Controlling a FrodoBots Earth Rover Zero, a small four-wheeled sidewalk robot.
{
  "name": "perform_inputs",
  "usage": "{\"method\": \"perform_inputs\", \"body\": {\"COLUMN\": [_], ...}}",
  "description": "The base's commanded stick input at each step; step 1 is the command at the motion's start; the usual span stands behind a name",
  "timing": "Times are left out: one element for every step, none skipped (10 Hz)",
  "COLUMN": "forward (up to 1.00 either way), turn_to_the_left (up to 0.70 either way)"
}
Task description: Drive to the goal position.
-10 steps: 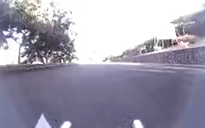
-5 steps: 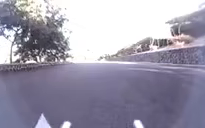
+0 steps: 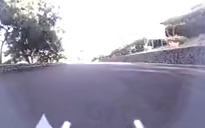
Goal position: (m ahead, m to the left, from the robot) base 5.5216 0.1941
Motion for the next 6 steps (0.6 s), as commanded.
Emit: {"method": "perform_inputs", "body": {"forward": [0.69,0.69,0.69,0.69,0.69,0.69], "turn_to_the_left": [-0.18,-0.09,0.05,0.05,0.05,0.05]}}
